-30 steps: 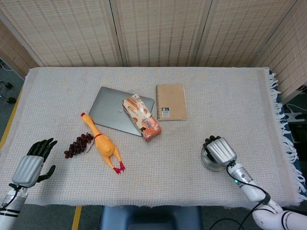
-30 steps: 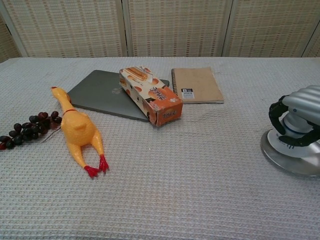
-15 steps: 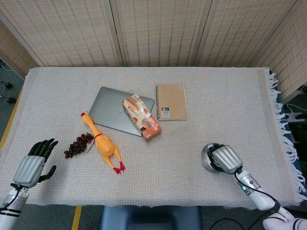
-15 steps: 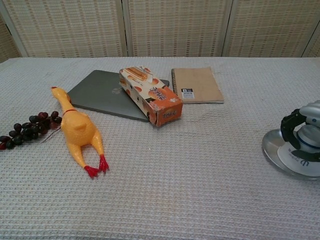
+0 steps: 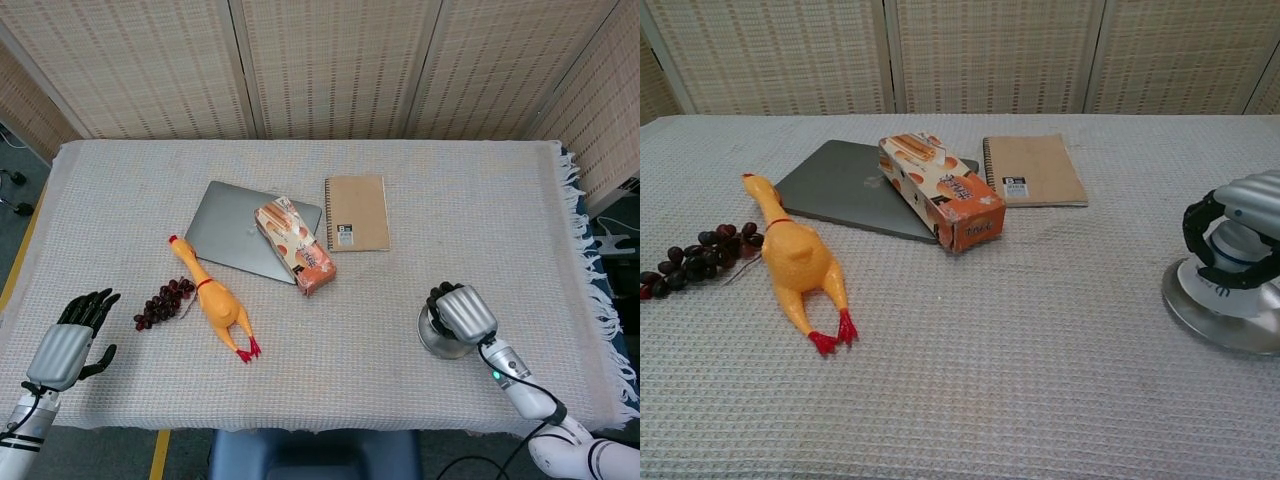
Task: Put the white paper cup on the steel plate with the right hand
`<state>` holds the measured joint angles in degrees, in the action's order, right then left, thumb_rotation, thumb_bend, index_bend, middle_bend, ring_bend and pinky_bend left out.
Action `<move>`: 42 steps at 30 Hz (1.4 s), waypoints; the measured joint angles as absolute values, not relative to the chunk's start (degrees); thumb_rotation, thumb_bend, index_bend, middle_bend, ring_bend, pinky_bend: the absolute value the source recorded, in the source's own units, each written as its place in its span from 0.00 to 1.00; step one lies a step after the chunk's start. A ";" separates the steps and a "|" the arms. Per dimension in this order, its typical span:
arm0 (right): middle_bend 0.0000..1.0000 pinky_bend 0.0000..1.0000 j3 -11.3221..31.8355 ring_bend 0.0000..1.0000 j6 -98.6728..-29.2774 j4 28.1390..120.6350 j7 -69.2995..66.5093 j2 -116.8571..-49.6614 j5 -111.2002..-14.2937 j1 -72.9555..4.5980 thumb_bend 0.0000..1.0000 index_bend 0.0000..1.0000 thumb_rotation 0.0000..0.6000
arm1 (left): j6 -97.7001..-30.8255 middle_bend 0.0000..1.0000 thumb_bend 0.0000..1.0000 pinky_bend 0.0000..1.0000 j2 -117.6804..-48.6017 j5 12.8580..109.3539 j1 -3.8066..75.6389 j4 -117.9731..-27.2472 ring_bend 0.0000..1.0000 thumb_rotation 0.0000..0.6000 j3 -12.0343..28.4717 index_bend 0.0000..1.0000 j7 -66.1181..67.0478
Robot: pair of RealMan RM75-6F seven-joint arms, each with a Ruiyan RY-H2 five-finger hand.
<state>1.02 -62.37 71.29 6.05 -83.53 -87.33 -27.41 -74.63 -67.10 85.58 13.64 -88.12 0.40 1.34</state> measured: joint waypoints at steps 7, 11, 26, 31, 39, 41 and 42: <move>0.44 0.54 -1.20 0.34 -62.43 72.60 4.65 -82.04 -88.35 -26.51 0.27 0.65 1.00 | -74.81 0.00 0.41 0.09 -67.14 85.75 13.57 -88.19 0.00 1.00 0.34 0.00 1.49; 0.44 0.54 -2.98 0.34 -63.54 74.57 3.82 -80.03 -89.49 -25.10 0.27 0.65 1.00 | -74.55 0.00 0.41 0.09 -67.28 85.68 13.69 -88.13 0.00 1.00 0.31 0.00 1.72; 0.44 0.54 3.29 0.34 -65.72 69.20 2.49 -82.66 -85.51 -26.00 0.27 0.65 1.00 | -75.18 0.00 0.41 0.09 -67.13 86.21 13.46 -88.75 0.00 1.00 0.09 0.00 2.12; 0.44 0.54 5.02 0.34 -65.78 67.18 1.69 -81.74 -82.00 -25.41 0.27 0.64 1.00 | -75.18 0.00 0.41 0.09 -67.17 86.54 13.51 -88.87 0.00 1.00 -0.01 0.00 2.32; 0.44 0.54 6.12 0.34 -61.10 57.47 0.49 -83.61 -77.44 -25.36 0.27 0.65 1.00 | -74.53 0.00 0.41 0.09 -67.61 86.34 13.72 -88.74 0.00 1.00 -0.16 0.00 2.97; 0.44 0.54 6.24 0.34 -59.67 54.26 -0.76 -85.10 -76.87 -25.56 0.27 0.63 1.00 | -74.38 0.00 0.41 0.09 -67.69 86.12 13.77 -88.66 0.00 1.00 -0.10 0.00 3.11; 0.44 0.54 6.28 0.34 -59.06 53.00 -1.60 -85.68 -76.68 -25.66 0.27 0.60 1.00 | -74.33 0.00 0.41 0.09 -67.73 86.01 13.79 -88.65 0.00 1.00 -0.07 0.00 3.21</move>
<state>6.28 -59.06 53.00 -1.60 -85.68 -76.68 -25.66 -74.33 -67.73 86.01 13.79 -88.65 -0.07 3.21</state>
